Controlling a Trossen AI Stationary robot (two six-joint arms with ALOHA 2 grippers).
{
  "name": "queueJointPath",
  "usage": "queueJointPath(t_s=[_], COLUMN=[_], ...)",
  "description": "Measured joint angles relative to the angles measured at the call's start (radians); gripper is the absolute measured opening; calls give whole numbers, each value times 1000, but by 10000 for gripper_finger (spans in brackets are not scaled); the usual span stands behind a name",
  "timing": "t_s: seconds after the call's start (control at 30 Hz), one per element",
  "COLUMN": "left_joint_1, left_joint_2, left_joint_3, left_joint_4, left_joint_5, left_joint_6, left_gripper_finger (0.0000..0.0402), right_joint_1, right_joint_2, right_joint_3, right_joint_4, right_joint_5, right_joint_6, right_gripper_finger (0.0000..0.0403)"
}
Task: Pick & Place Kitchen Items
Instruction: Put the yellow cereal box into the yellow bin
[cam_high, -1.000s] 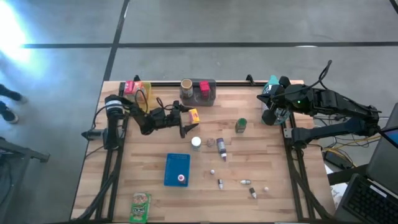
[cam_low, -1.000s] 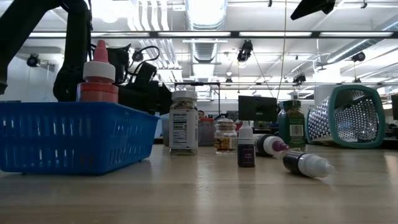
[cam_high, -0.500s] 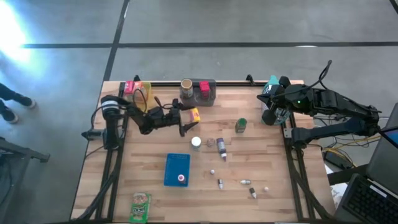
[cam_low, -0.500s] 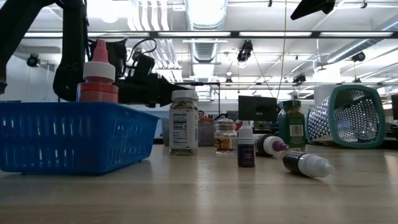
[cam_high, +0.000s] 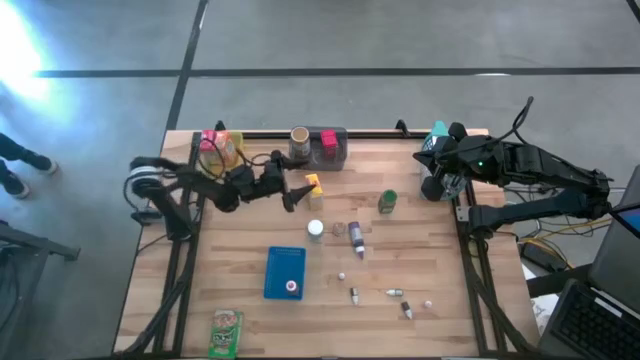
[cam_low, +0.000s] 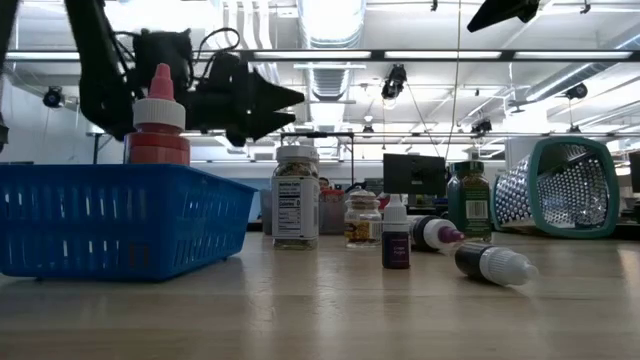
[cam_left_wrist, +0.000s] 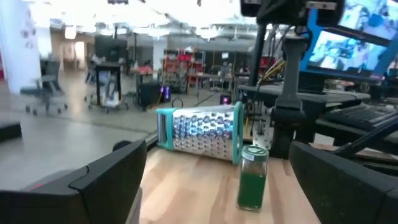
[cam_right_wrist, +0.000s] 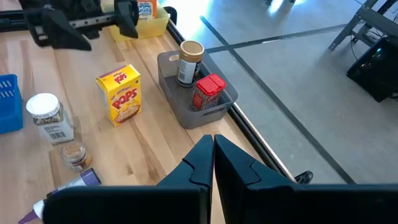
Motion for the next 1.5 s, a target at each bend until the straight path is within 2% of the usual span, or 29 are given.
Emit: queueJointPath(t_s=[0.13, 0.2, 0.27, 0.33, 0.4, 0.5, 0.63, 0.7, 0.77, 0.9, 0.97, 1.23, 1.33, 1.5], left_joint_1=[3, 2, 1, 0, -3, -4, -5, -7, -18, -42, -56, -80, -87, -86], left_joint_2=[-189, -297, -386, -427, -427, -393, -359, -348, -338, -329, -323, -256, -198, -97], left_joint_3=[27, 80, 176, 307, 430, 560, 648, 673, 685, 688, 688, 698, 749, 849], left_joint_4=[-293, -566, -919, -1274, -1545, -1756, -1829, -1843, -1843, -1843, -1841, -1885, -1944, -2067], left_joint_5=[-1, 8, 10, 10, 3, -9, -29, -16, -8, 16, 43, 2, 0, -16], left_joint_6=[17, 58, 117, 194, 244, 286, 294, 366, 480, 834, 960, 1068, 1131, 1327], left_gripper_finger=[399, 399, 400, 400, 399, 399, 399, 399, 399, 399, 399, 399, 399, 398], right_joint_1=[0, 0, 0, 0, 0, 0, 0, 0, 0, 0, 0, 0, 0, 0], right_joint_2=[0, 0, 0, 0, 0, 0, 0, 0, 0, 0, 0, 0, 0, 0], right_joint_3=[0, 0, 0, 0, 0, 0, 0, 0, 0, 0, 0, 0, 0, 0], right_joint_4=[0, 0, 0, 0, 0, 0, 0, 0, 0, 0, 0, 0, 0, 0], right_joint_5=[0, 0, 0, 0, 0, 0, 0, 0, 0, 0, 0, 0, 0, 0], right_joint_6=[0, 0, 0, 0, 1, 2, 2, 0, 0, 0, 2, 1, 0, 0], right_gripper_finger=[8, 8, 8, 8, 8, 8, 8, 8, 8, 8, 8, 8, 8, 8])
